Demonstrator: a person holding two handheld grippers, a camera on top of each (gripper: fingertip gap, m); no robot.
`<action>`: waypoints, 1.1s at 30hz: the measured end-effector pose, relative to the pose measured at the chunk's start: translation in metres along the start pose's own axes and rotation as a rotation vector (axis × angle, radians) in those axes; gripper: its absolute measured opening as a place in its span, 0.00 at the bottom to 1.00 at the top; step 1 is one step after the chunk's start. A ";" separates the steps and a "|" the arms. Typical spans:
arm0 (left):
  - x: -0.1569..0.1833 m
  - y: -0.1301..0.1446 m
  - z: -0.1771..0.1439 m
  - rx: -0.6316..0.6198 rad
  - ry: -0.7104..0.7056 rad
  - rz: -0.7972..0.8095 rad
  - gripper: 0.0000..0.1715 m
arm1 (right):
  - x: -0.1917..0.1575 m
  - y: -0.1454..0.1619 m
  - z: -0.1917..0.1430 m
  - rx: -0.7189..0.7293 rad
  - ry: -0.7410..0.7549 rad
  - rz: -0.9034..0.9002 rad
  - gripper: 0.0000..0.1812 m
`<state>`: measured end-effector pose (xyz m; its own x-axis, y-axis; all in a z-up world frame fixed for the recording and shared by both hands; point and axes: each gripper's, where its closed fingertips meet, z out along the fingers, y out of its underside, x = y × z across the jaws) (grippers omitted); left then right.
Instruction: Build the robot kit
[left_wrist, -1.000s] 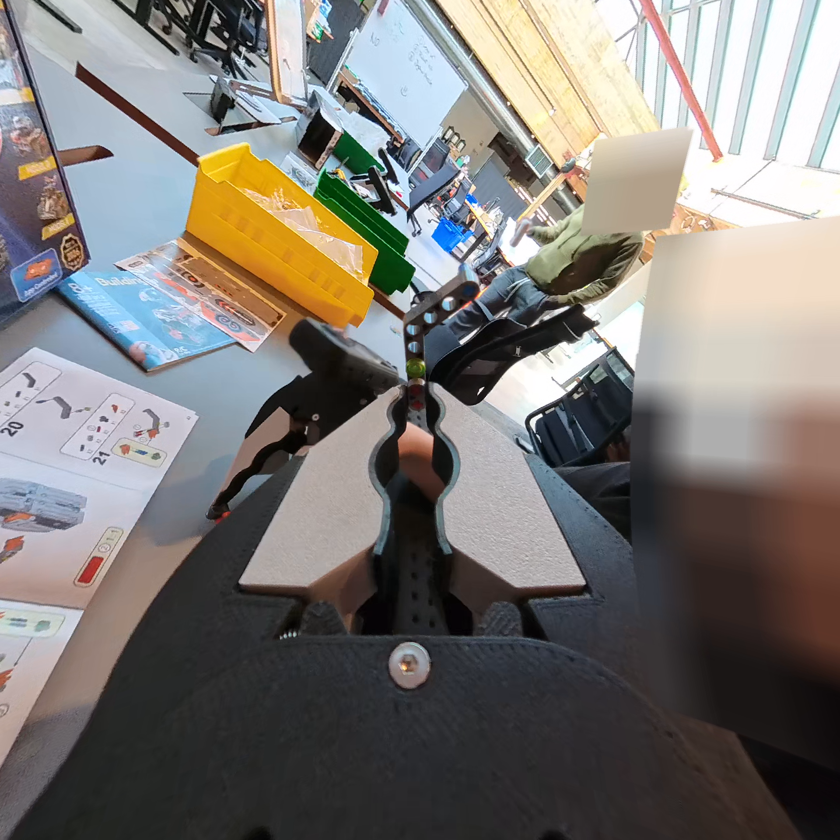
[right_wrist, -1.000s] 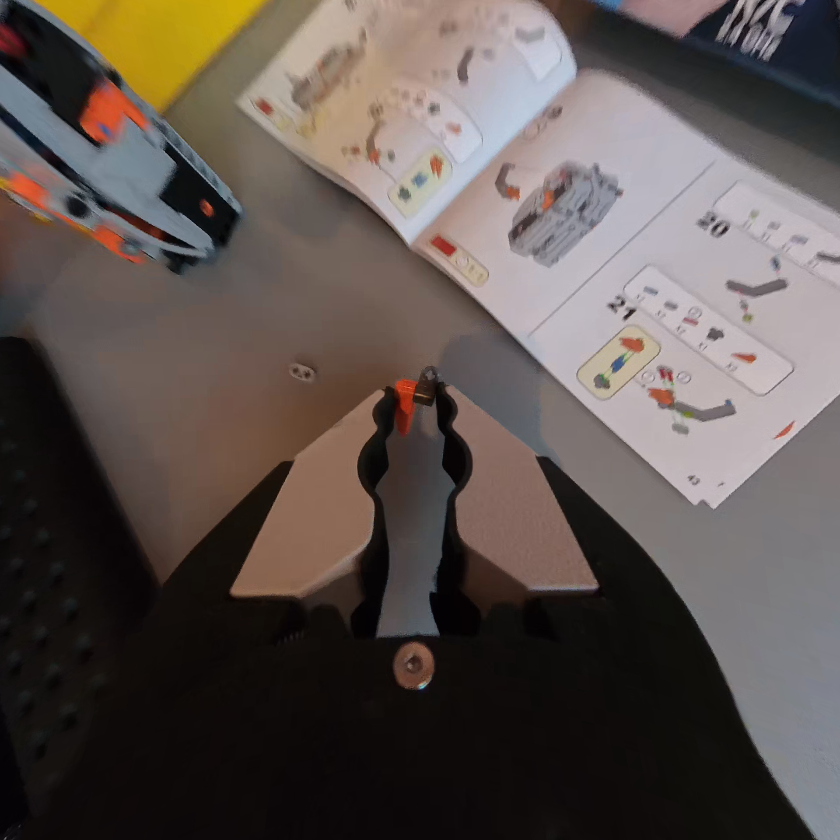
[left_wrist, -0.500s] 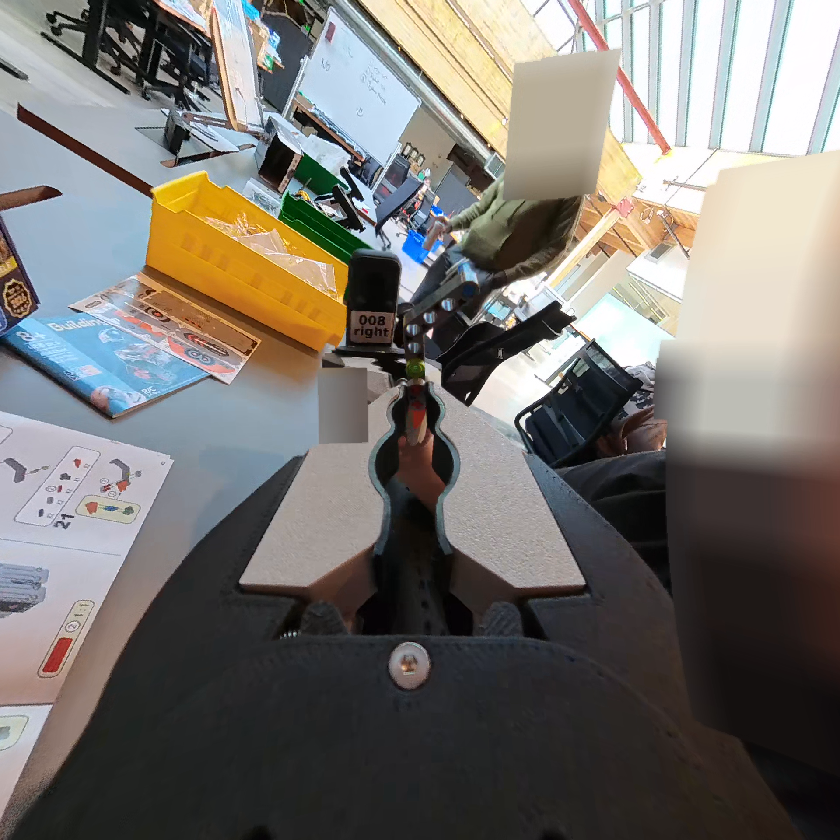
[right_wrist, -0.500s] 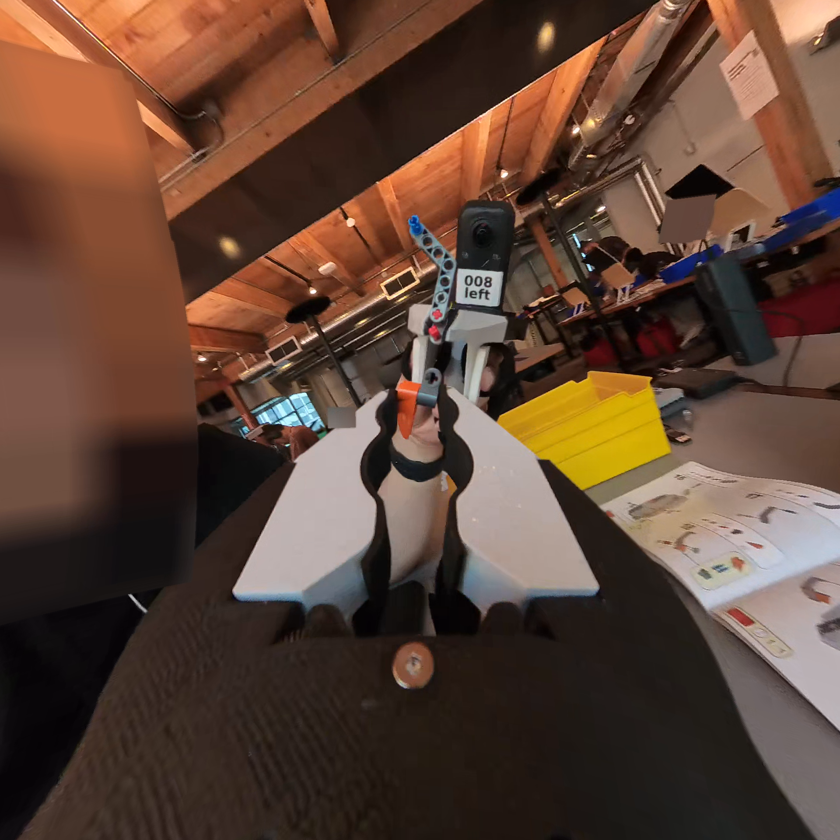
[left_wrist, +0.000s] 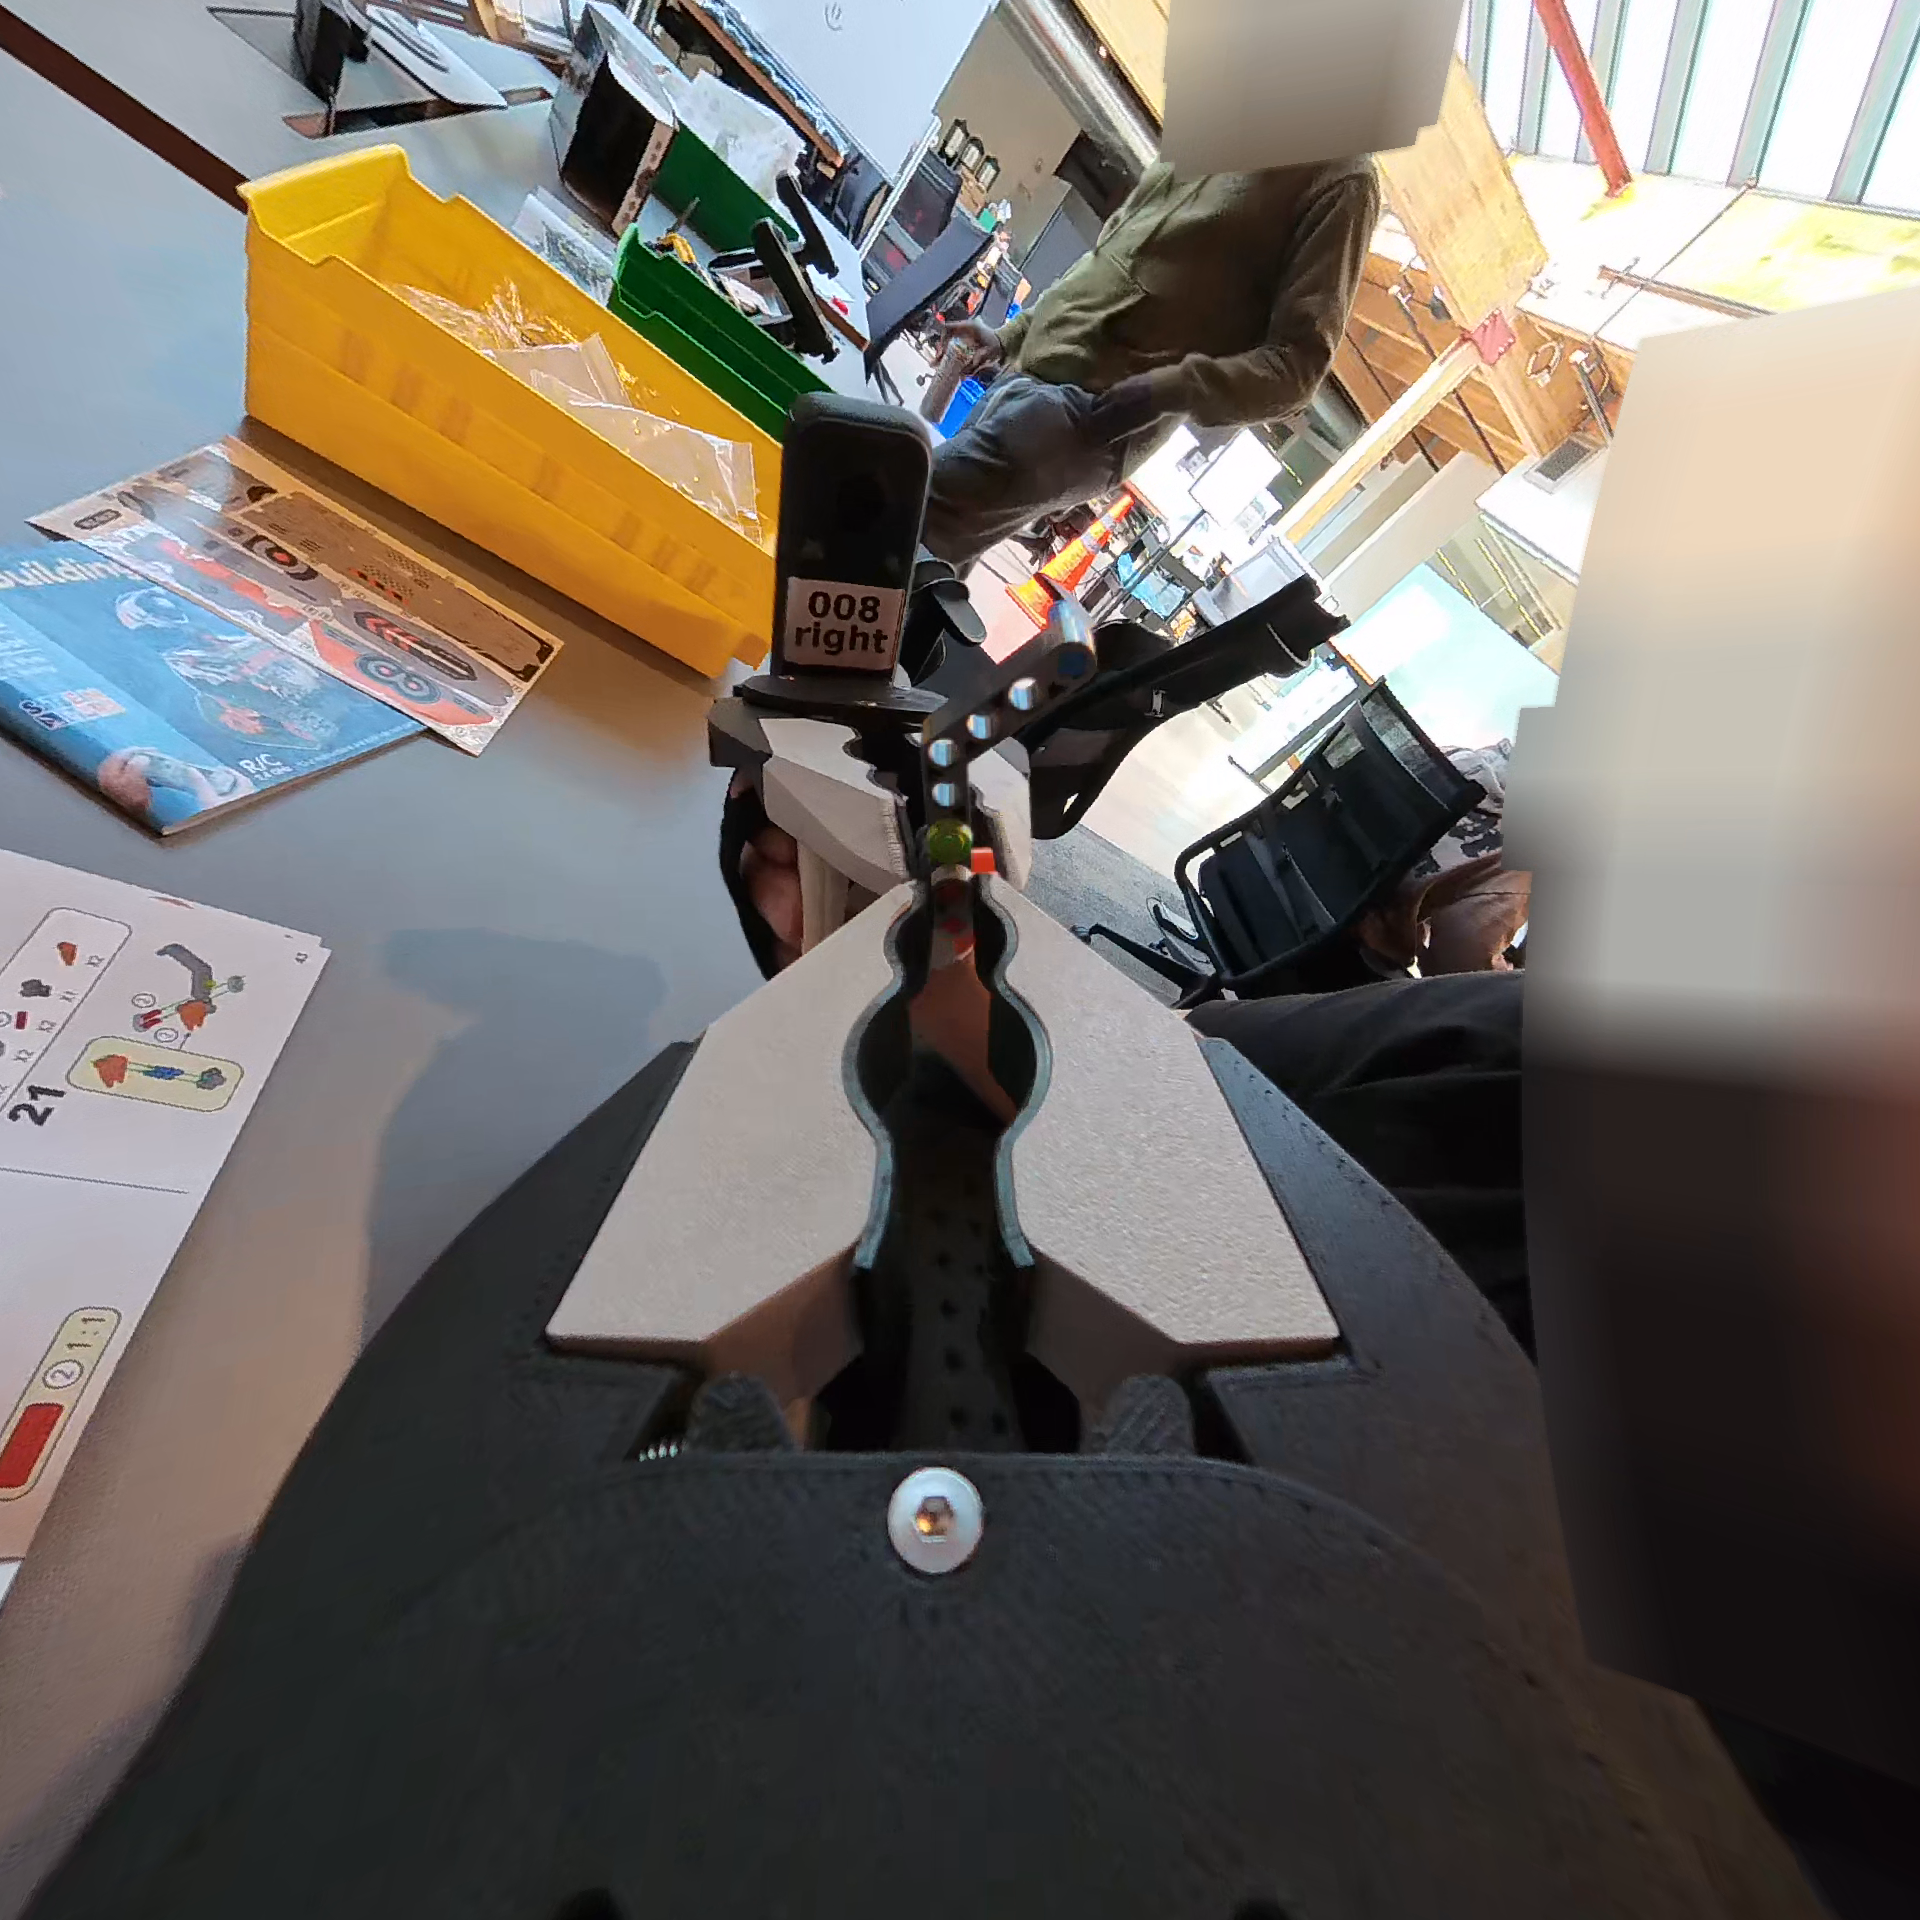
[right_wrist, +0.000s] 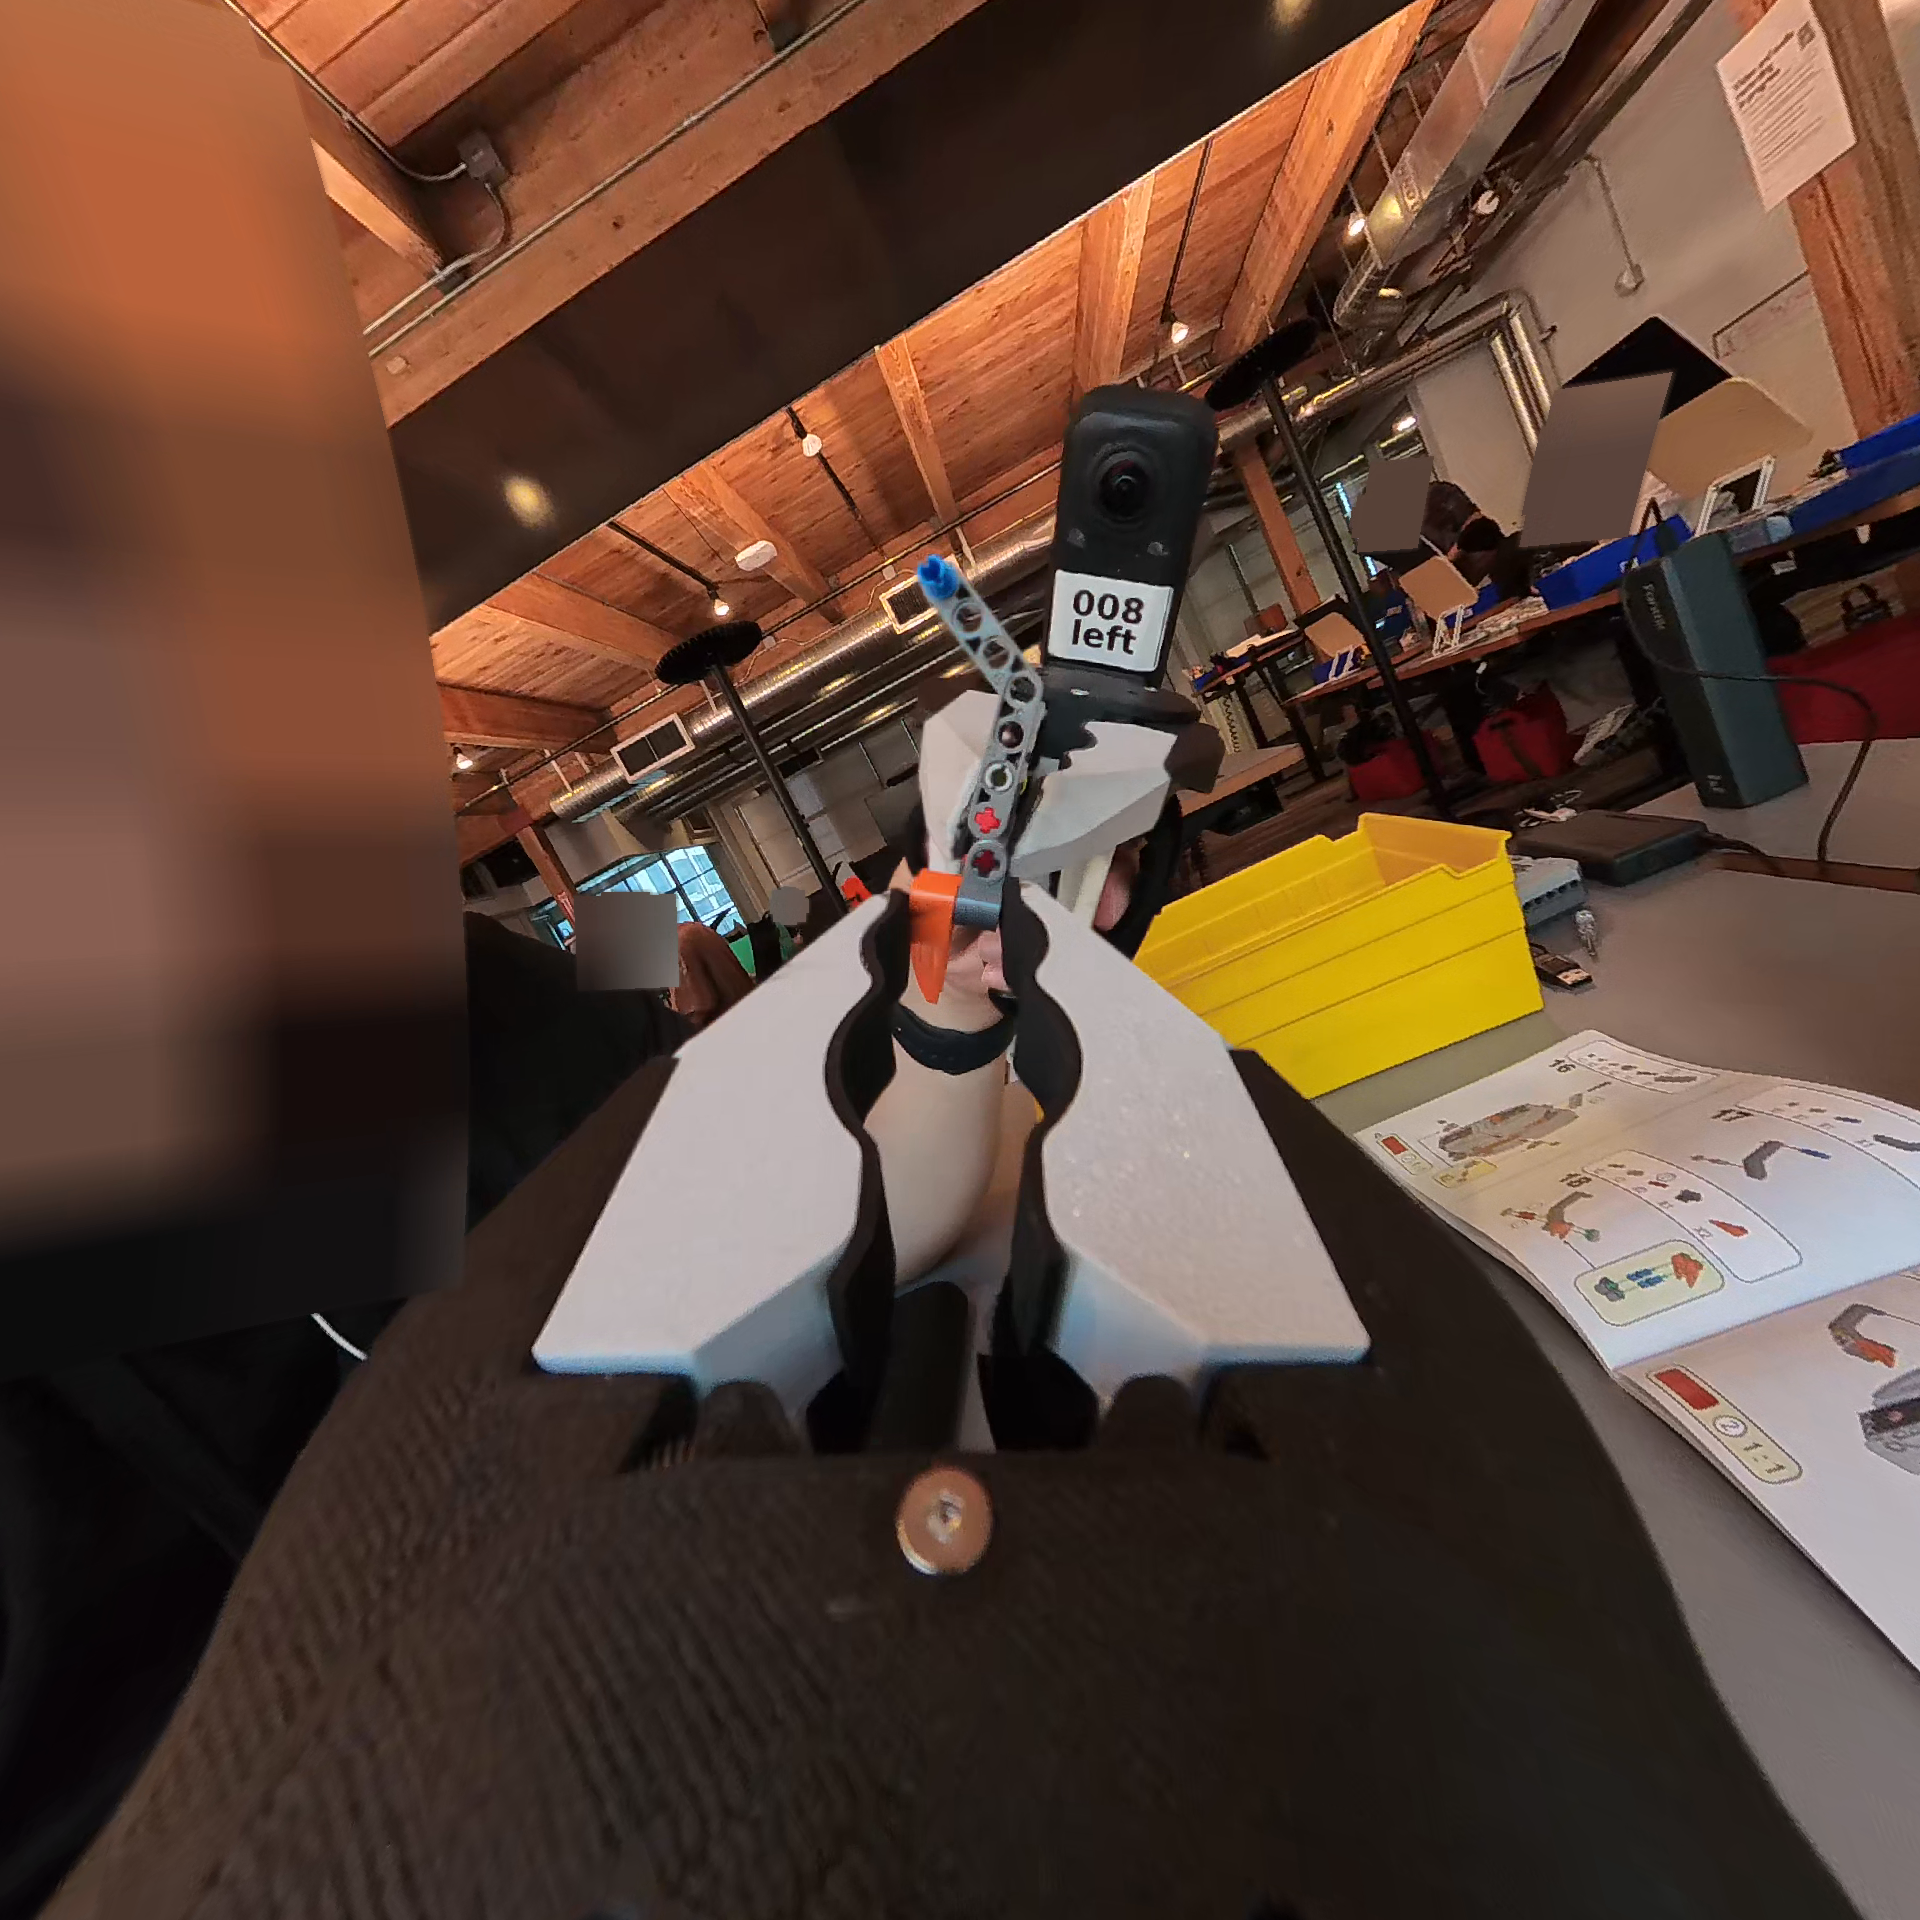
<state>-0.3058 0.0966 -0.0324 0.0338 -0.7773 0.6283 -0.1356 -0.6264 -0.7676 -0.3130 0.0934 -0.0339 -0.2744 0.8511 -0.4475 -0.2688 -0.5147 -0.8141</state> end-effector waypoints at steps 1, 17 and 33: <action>-0.001 0.000 0.000 0.002 -0.005 0.001 0.03 | 0.000 0.001 0.000 -0.008 0.002 -0.003 0.09; -0.016 0.009 0.002 -0.052 -0.074 -0.002 0.03 | 0.011 0.014 -0.007 -0.123 0.066 0.007 0.09; -0.003 -0.001 -0.009 -0.006 -0.089 0.021 0.03 | 0.061 0.048 -0.105 -0.642 0.711 -0.014 0.09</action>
<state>-0.3149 0.0997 -0.0321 0.1188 -0.7924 0.5983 -0.1430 -0.6099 -0.7795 -0.2456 0.1308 -0.1394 0.4068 0.8287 -0.3844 0.3472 -0.5295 -0.7740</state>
